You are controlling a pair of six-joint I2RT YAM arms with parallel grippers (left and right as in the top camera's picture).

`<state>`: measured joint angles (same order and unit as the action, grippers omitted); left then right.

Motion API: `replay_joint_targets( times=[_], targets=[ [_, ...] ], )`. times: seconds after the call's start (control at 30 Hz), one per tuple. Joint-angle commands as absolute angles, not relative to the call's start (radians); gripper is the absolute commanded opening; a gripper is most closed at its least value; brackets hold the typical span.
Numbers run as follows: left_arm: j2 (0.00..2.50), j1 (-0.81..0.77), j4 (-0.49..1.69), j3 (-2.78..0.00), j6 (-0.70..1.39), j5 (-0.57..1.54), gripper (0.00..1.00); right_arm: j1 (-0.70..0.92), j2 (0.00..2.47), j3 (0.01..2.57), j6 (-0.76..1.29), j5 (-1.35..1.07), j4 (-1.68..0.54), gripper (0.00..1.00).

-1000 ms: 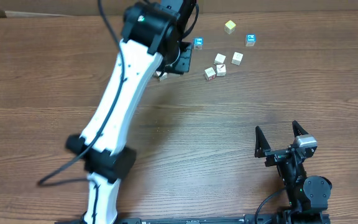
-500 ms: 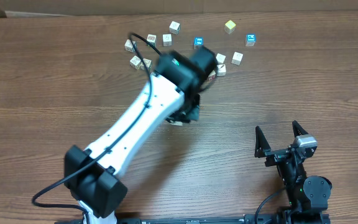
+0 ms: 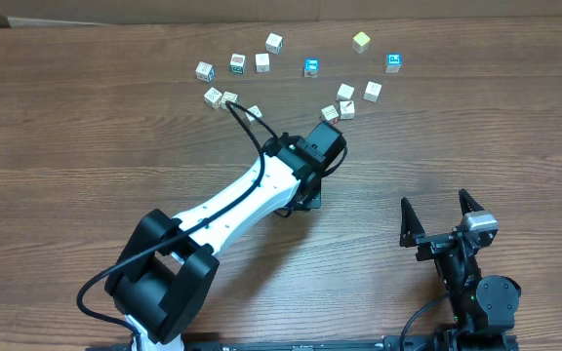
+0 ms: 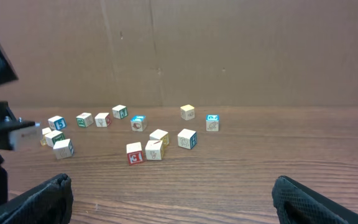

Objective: Form a tower
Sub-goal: 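Lift the held 'T' block and carry it toward the table center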

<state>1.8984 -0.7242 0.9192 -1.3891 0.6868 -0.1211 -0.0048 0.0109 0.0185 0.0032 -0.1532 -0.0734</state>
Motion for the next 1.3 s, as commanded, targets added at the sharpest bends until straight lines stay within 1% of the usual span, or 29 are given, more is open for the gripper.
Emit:
replay_joint_targets(
  times=[0.0,0.2,0.47,0.63,0.77,1.1,1.27],
  targets=[
    [1.887,-0.708,0.873,-1.351,0.71,-0.154,0.23,0.001,0.003,0.008,-0.001,-0.151,-0.07,1.0],
    [1.887,-0.692,0.853,-1.346,0.668,-0.186,0.17,0.001,0.003,0.008,-0.001,-0.151,-0.07,1.0],
    [1.893,-0.692,0.843,-1.325,0.665,-0.186,0.15,0.001,0.003,0.008,-0.001,-0.151,-0.07,1.0],
    [1.893,-0.691,0.802,-1.297,0.678,-0.187,0.15,0.001,0.003,0.008,-0.001,-0.151,-0.07,1.0],
    [1.893,-0.691,0.79,-1.296,0.678,-0.187,0.19,0.001,0.003,0.008,-0.001,-0.151,-0.07,1.0],
    [1.893,-0.691,0.736,-1.266,0.715,-0.194,0.18,0.001,0.003,0.008,-0.001,-0.151,-0.07,1.0],
    [1.893,-0.691,0.697,-1.25,0.715,-0.194,0.2,0.001,0.003,0.008,-0.001,-0.151,-0.07,1.0]
  ],
)
